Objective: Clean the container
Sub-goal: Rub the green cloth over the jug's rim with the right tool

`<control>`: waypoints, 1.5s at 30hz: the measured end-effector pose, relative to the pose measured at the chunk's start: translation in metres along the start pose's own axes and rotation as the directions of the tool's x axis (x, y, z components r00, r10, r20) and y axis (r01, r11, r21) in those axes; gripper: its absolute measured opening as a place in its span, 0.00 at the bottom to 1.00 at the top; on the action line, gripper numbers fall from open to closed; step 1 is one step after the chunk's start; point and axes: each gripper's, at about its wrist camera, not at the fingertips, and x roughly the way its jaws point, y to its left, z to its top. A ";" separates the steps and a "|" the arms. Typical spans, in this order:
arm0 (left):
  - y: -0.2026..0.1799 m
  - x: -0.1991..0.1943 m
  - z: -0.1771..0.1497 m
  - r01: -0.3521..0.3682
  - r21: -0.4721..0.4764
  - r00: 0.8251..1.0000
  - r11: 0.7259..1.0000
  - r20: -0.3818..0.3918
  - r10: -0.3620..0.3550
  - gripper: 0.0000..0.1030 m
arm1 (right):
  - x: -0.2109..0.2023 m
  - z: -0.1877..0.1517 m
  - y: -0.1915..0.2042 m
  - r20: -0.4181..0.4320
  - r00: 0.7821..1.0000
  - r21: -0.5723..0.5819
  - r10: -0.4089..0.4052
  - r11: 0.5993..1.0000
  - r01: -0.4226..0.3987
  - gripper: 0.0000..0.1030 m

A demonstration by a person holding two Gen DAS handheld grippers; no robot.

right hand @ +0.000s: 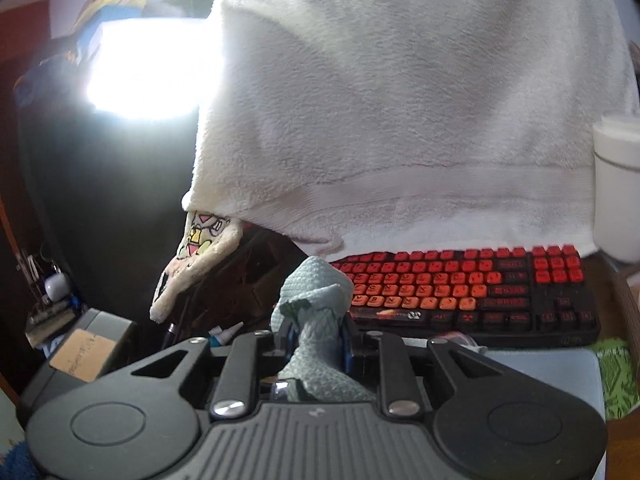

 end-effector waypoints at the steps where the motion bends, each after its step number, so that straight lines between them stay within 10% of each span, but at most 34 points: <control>1: 0.000 0.000 0.000 0.002 -0.002 1.000 1.000 0.000 -0.002 0.45 | -0.004 -0.001 -0.004 0.004 1.000 0.008 -0.007 1.000 0.007 0.20; 13: -0.009 -0.002 -0.001 0.001 0.000 1.000 1.000 0.001 -0.001 0.45 | -0.040 -0.009 -0.062 0.051 0.992 0.169 -0.114 0.980 0.104 0.20; 26: -0.005 0.002 -0.001 0.001 -0.001 1.000 1.000 0.001 -0.001 0.45 | 0.012 0.015 -0.014 -0.040 0.996 0.019 -0.074 0.997 0.075 0.20; 45: -0.009 0.000 -0.001 0.001 0.000 1.000 1.000 0.000 -0.001 0.45 | -0.032 0.002 -0.051 0.010 0.993 0.113 -0.115 0.987 0.114 0.20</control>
